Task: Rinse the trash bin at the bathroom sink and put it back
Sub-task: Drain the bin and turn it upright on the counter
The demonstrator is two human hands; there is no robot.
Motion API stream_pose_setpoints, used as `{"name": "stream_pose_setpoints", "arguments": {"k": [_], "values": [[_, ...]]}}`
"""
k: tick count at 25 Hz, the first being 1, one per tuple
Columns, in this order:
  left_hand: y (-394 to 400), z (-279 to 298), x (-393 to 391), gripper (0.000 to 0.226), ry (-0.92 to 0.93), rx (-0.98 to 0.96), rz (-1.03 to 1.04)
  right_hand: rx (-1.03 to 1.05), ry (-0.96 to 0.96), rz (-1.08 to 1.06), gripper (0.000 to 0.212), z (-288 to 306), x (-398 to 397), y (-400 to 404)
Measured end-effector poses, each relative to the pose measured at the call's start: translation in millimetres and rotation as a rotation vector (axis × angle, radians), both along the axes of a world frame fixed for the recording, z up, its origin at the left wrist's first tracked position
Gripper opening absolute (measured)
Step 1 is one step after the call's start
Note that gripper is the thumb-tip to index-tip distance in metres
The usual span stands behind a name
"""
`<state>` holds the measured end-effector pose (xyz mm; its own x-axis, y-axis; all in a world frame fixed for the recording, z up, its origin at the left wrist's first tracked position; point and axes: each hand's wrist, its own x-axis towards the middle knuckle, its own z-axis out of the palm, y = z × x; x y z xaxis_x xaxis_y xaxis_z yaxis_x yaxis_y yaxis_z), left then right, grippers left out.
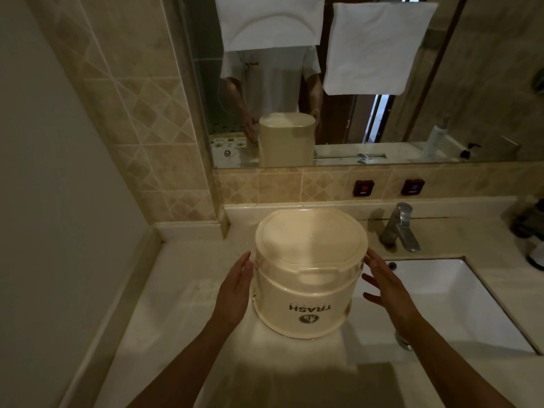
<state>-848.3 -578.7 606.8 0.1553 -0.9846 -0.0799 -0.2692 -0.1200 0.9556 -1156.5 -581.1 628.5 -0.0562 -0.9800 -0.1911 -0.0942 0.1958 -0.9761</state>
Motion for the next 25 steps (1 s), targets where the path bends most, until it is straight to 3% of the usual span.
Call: {"name": "stream_pose_setpoints", "arguments": {"k": [3, 5, 7, 10, 12, 19, 25], "values": [[-3.7, 0.4, -0.8, 0.076, 0.005, 0.031, 0.008, 0.031, -0.003, -0.033, 0.023, -0.1, 1.4, -3.9], [-6.8, 4.4, -4.0, 0.079, 0.023, 0.074, 0.019, 0.067, 0.003, -0.052, 0.026, -0.1, 0.4, -6.5], [-12.5, 10.7, -7.6, 0.084, 0.117, 0.179, 0.032, 0.149, -0.031, -0.046, 0.04, 0.3, -1.4, -11.6], [-24.6, 21.3, -13.9, 0.078, 0.44, 0.471, 0.078, 0.363, -0.114, -0.013, 0.061, 1.1, -2.0, -20.6], [-31.5, 23.6, -15.9, 0.083, 0.483, 0.554, 0.055, 0.449, -0.174, -0.002, 0.074, 0.4, -1.0, -27.4], [-44.1, 21.5, -13.0, 0.084, 0.541, 0.605, 0.004, 0.555, -0.264, 0.028, 0.077, -4.9, 0.6, -38.6], [-47.3, 30.5, -10.9, 0.072, 0.553, 0.466, 0.005, 0.406, -0.338, 0.03, 0.051, 18.0, -2.0, -44.3]]}}
